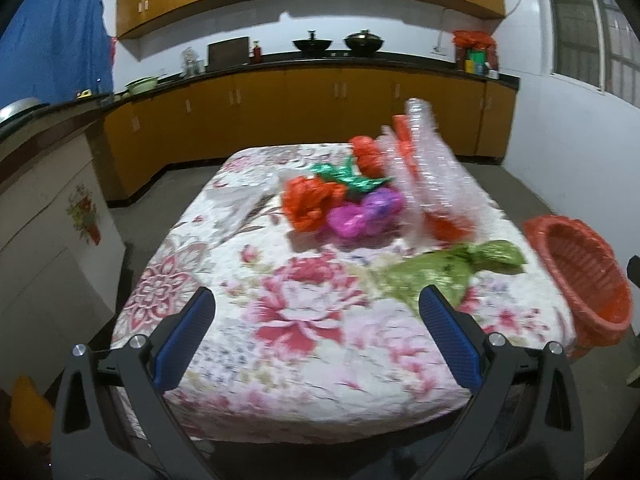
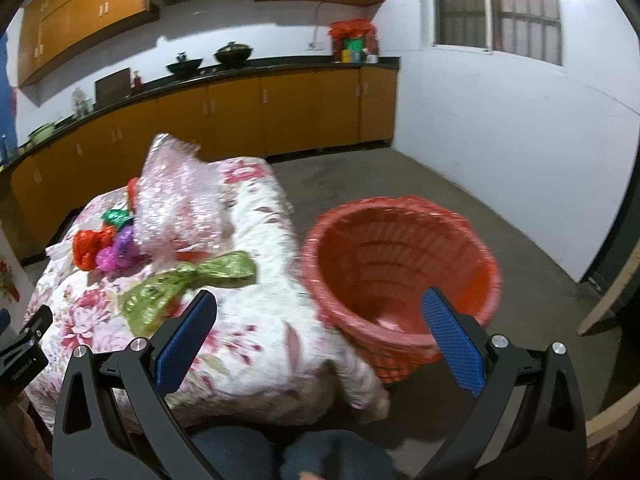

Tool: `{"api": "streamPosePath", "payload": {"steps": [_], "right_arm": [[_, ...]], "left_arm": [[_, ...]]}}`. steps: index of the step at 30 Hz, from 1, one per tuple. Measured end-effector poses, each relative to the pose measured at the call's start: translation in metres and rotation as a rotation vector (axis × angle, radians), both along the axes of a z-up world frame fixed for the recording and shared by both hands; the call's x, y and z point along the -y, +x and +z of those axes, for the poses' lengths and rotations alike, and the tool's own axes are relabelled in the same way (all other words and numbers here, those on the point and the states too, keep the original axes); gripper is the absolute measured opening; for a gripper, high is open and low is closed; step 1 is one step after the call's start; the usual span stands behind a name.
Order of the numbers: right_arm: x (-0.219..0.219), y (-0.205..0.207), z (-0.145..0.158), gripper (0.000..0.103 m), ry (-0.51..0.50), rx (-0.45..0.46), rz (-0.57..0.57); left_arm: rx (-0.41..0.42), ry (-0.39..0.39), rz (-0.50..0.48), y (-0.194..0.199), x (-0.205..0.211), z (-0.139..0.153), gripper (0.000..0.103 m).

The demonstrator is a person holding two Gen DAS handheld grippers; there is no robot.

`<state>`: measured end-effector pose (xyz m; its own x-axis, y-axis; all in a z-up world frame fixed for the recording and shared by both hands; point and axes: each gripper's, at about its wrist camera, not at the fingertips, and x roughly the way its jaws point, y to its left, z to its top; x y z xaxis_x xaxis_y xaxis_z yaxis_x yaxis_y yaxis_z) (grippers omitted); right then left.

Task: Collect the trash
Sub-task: 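Reach the right tool to the green bag and close on it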

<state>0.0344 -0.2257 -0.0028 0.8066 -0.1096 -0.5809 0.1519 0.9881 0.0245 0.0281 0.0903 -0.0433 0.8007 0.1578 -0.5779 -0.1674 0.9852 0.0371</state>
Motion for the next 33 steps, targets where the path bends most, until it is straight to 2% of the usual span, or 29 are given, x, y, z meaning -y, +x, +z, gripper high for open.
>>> {"api": "streamPosePath", "payload": {"steps": [7, 10, 14, 17, 19, 21, 23, 24, 25, 27, 28, 29, 31, 33], "right_arm": [[-0.063, 0.048, -0.019, 0.100, -0.009, -0.021, 0.132], [-0.081, 0.071, -0.034, 0.095, 0.005, -0.056, 0.159], [-0.093, 0.104, -0.061, 0.082, 0.088, -0.158, 0.160], [-0.099, 0.120, -0.078, 0.080, 0.136, -0.213, 0.149], [-0.104, 0.125, -0.086, 0.079, 0.137, -0.236, 0.148], [-0.108, 0.127, -0.090, 0.073, 0.124, -0.246, 0.155], [-0.113, 0.130, -0.096, 0.063, 0.104, -0.261, 0.167], [-0.114, 0.129, -0.097, 0.061, 0.085, -0.249, 0.169], [-0.117, 0.127, -0.097, 0.052, 0.074, -0.241, 0.184], [-0.120, 0.126, -0.098, 0.041, 0.059, -0.230, 0.197], [-0.119, 0.125, -0.097, 0.026, 0.065, -0.225, 0.211], [-0.118, 0.123, -0.096, 0.017, 0.070, -0.224, 0.214], [-0.113, 0.121, -0.095, 0.010, 0.089, -0.223, 0.222], [-0.106, 0.116, -0.093, 0.007, 0.099, -0.214, 0.224]], "left_arm": [[0.031, 0.010, 0.068, 0.010, -0.038, -0.003, 0.099], [0.029, 0.005, 0.092, 0.017, -0.051, -0.007, 0.099], [0.018, -0.014, 0.117, 0.027, -0.065, -0.014, 0.099], [0.001, -0.024, 0.128, 0.033, -0.074, -0.021, 0.099], [-0.007, -0.031, 0.132, 0.035, -0.079, -0.025, 0.099], [-0.011, -0.040, 0.134, 0.037, -0.083, -0.028, 0.099], [-0.014, -0.046, 0.135, 0.040, -0.085, -0.030, 0.099], [-0.014, -0.049, 0.135, 0.042, -0.086, -0.030, 0.099], [-0.014, -0.052, 0.135, 0.044, -0.087, -0.030, 0.099], [-0.012, -0.058, 0.132, 0.048, -0.087, -0.030, 0.099], [-0.010, -0.059, 0.131, 0.049, -0.086, -0.030, 0.098], [-0.008, -0.063, 0.127, 0.052, -0.086, -0.030, 0.097], [0.002, -0.068, 0.113, 0.058, -0.083, -0.027, 0.094], [0.015, -0.058, 0.095, 0.067, -0.079, -0.023, 0.091]]}}
